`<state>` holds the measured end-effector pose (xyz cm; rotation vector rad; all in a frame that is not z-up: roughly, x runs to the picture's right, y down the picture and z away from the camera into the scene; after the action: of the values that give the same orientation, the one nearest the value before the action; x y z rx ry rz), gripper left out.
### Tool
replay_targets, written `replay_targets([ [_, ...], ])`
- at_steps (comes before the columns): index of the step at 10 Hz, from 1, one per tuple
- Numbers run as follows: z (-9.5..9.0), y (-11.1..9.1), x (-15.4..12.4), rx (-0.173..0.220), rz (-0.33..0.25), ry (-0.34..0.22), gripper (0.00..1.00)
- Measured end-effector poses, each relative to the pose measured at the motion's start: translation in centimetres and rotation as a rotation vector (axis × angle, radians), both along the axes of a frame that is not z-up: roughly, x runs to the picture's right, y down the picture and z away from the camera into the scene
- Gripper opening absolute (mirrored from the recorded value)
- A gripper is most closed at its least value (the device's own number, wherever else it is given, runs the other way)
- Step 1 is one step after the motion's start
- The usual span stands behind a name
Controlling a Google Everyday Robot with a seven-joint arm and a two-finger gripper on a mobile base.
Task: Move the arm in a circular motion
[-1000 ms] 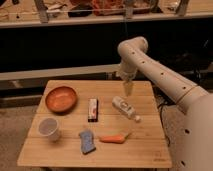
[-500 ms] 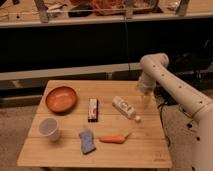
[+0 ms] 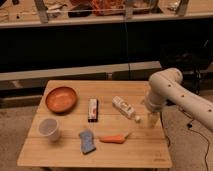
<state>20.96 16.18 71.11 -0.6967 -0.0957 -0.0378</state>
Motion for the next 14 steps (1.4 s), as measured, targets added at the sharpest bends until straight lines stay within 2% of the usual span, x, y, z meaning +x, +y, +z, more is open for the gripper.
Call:
replay_targets([
  [1,-2.0,0.6,-1.0,0.016,-0.006,0.006,0.8],
  [2,-4.6,0.9,-3.2,0.042,-0.016,0.004,0.8],
  [3,-6.0,0.9,-4.7,0.057,-0.023,-0.002,0.8],
  [5,-8.7,-0.1,-9.6,0.102,-0.049,-0.067,0.8],
  [6,-9.1,-1.0,-11.9,0.124,-0.07,-0.113,0.8],
  [7,-9.0,-1.8,-13.2,0.137,-0.09,-0.142,0.8],
  [8,-8.5,-3.0,-14.8,0.157,-0.127,-0.168,0.8],
  [9,-7.8,-4.2,-17.7,0.174,-0.183,-0.204,0.8],
  [11,-6.5,-6.2,-21.1,0.195,-0.254,-0.239,0.8],
  [12,-4.7,-8.5,-23.3,0.21,-0.304,-0.256,0.8],
  [14,-2.4,-11.4,-24.2,0.214,-0.337,-0.256,0.8],
])
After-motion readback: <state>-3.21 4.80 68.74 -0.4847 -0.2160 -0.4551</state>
